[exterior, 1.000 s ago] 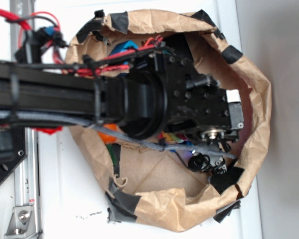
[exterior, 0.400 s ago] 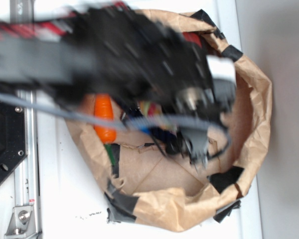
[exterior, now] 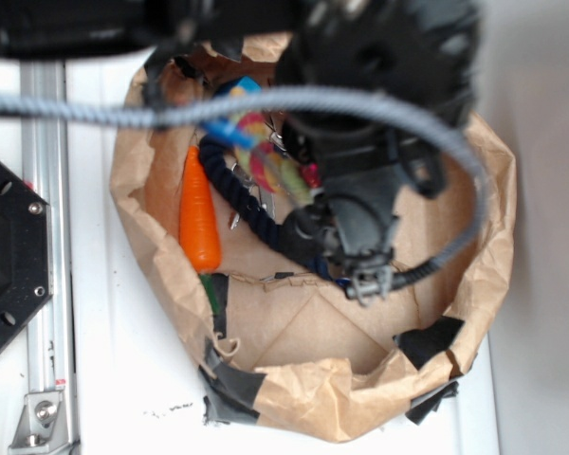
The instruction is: Grab the multicolored rope.
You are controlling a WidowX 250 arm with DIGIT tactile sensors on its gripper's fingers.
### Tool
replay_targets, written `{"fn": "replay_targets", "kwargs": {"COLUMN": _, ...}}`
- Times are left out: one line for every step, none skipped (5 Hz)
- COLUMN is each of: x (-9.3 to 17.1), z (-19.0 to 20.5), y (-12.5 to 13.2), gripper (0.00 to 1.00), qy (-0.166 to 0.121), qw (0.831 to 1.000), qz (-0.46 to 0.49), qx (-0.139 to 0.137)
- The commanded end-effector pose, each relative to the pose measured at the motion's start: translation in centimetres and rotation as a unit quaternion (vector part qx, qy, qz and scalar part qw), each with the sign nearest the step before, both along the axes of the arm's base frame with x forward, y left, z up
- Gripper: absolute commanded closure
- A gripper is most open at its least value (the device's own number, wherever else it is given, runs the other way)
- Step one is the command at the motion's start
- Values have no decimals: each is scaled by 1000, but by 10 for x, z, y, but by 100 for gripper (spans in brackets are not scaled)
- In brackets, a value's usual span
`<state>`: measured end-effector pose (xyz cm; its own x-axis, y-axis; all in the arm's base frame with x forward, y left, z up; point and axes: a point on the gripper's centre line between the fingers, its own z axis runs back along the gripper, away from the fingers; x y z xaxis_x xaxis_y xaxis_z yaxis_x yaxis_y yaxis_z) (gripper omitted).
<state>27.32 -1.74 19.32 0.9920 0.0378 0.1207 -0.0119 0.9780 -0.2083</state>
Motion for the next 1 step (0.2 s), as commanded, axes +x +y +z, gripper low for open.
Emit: {"fn": "replay_targets", "kwargs": {"x": -7, "z": 14, "y": -8, "gripper": 100, "qy": -5, "qw": 997, "qz": -57, "qx": 55}}
